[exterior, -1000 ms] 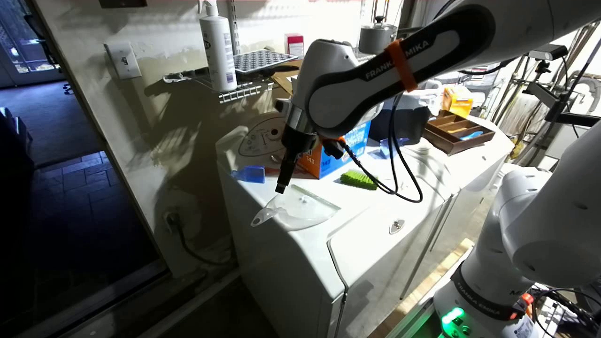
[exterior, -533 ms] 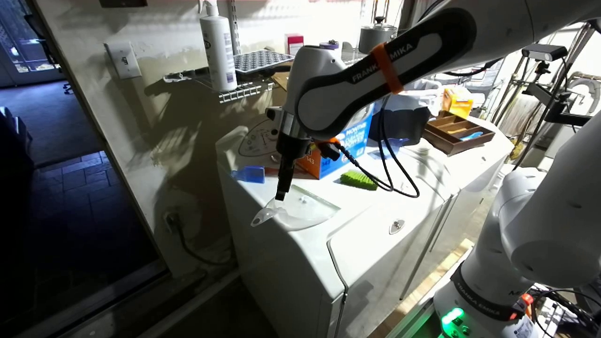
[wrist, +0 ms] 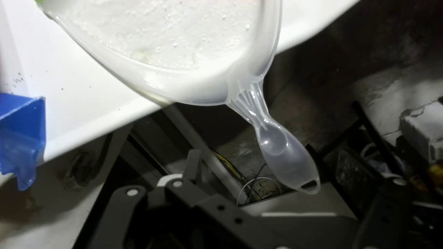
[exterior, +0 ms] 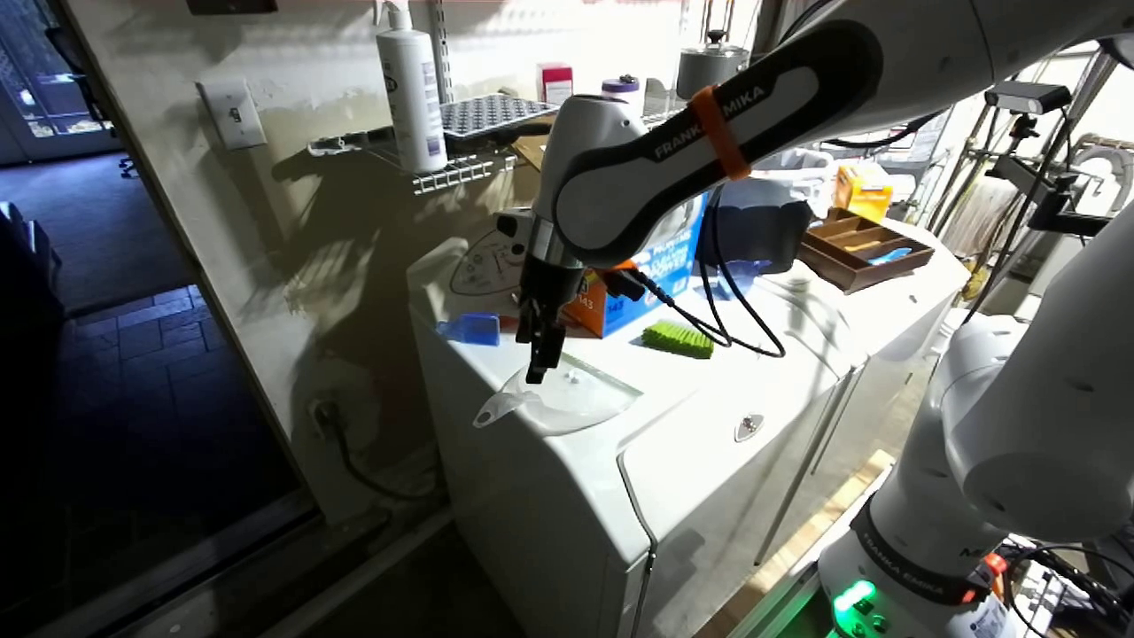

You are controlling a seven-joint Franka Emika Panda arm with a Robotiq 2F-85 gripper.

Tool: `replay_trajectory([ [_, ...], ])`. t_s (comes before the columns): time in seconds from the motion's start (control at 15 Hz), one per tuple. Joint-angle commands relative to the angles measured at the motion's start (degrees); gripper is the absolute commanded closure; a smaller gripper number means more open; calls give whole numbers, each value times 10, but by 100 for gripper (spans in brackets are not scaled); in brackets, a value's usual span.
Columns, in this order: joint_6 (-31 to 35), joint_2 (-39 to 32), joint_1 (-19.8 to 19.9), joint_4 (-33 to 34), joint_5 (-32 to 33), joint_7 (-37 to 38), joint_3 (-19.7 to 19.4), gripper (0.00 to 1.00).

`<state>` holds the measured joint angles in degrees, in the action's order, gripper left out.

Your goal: Pour the washing powder on the pan into the box

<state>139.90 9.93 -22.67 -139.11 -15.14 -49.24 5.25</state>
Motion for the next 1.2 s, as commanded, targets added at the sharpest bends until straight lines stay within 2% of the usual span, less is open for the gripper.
replay_trajectory([
  [0.0, 3, -33, 5, 20, -34, -134, 6, 0],
  [0.2, -14, -61, 8, 33, -68, -218, 15, 0],
  [0.33, -15, -75, 15, 38, -63, -242, 28, 0],
  [0.87, -29, -100, 43, 46, -24, -259, 62, 0],
  [0.93, -29, -101, 46, 45, -20, -259, 65, 3],
  [1.0, -30, -101, 49, 45, -17, -259, 67, 21],
  [1.07, -31, -103, 51, 45, -12, -257, 68, 28],
  [1.13, -32, -104, 53, 46, -8, -258, 69, 30],
])
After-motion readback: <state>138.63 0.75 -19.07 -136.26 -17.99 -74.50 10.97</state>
